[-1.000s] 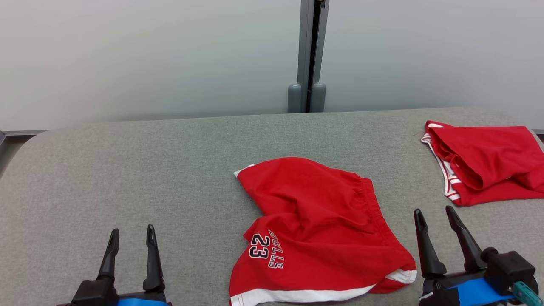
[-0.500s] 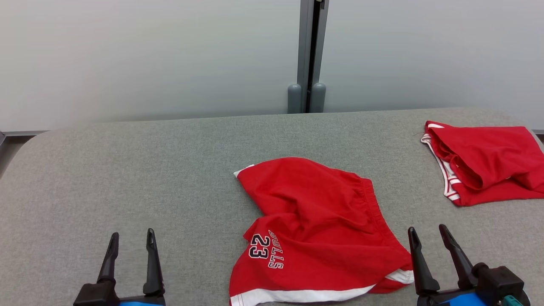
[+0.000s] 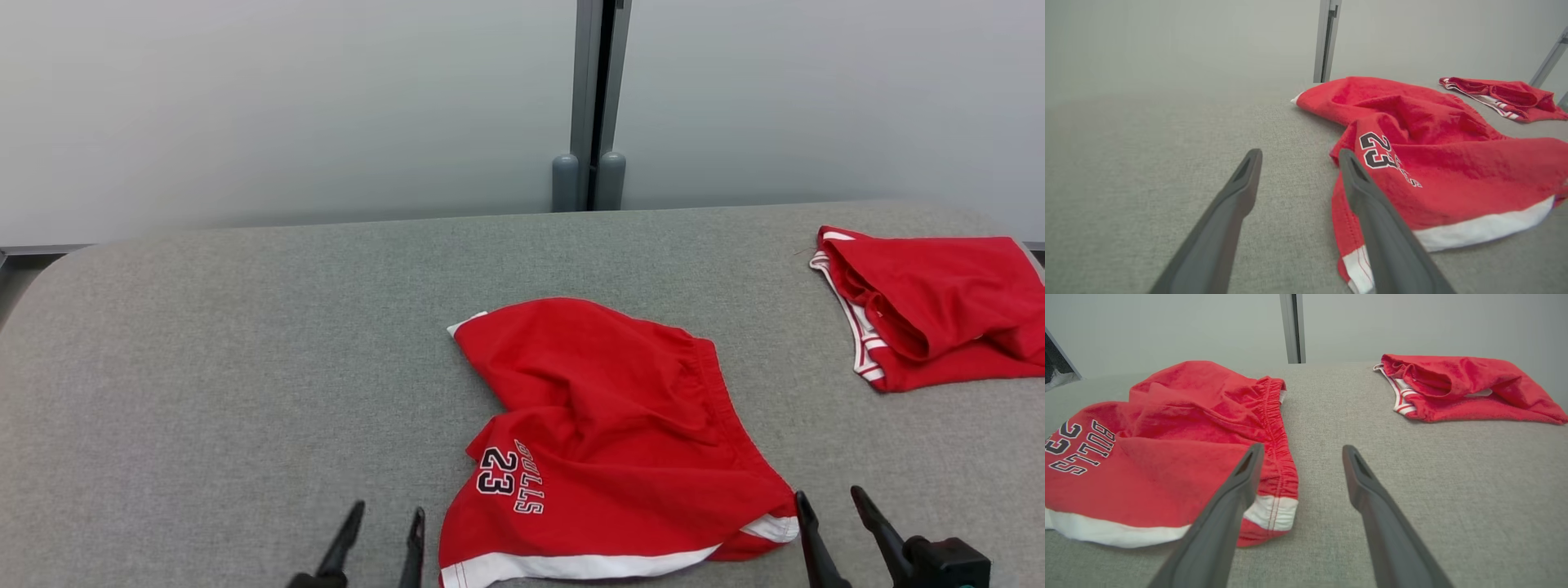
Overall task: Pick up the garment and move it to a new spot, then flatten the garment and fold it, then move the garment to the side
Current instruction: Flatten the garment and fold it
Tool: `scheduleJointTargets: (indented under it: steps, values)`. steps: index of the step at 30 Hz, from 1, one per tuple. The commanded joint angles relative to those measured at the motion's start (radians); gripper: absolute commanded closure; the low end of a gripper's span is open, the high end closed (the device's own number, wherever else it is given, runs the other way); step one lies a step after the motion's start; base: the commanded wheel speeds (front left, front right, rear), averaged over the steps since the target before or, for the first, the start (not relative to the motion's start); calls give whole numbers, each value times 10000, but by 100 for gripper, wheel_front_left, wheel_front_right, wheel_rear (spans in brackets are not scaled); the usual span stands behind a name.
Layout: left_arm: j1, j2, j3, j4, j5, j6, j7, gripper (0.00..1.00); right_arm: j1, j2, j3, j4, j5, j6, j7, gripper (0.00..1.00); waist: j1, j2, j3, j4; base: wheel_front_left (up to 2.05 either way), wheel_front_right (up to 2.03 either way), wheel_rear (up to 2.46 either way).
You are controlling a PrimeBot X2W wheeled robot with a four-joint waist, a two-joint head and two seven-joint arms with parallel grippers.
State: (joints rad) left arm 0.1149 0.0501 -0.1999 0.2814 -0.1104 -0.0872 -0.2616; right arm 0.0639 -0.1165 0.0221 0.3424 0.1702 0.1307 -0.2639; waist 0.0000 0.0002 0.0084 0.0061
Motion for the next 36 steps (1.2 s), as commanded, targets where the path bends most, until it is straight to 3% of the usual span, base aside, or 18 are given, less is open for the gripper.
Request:
scheduleJointTargets:
  steps: [1,21,36]
  values:
    - [57,5,-150,244,17,-53,-44,0,-73,-55,67,116,57,2,2,0,0,-2,18,-17,0,0,0]
    - [-946,5,-1958,3288,-881,-415,-41,0,-1090,-813,1914,1968,942,2,2,0,0,-2,592,-270,0,0,0]
    - [-1799,-3,-2935,3488,-1458,-456,-21,0,-1912,-1491,3600,1849,1866,2,2,0,0,-2,925,-329,0,0,0]
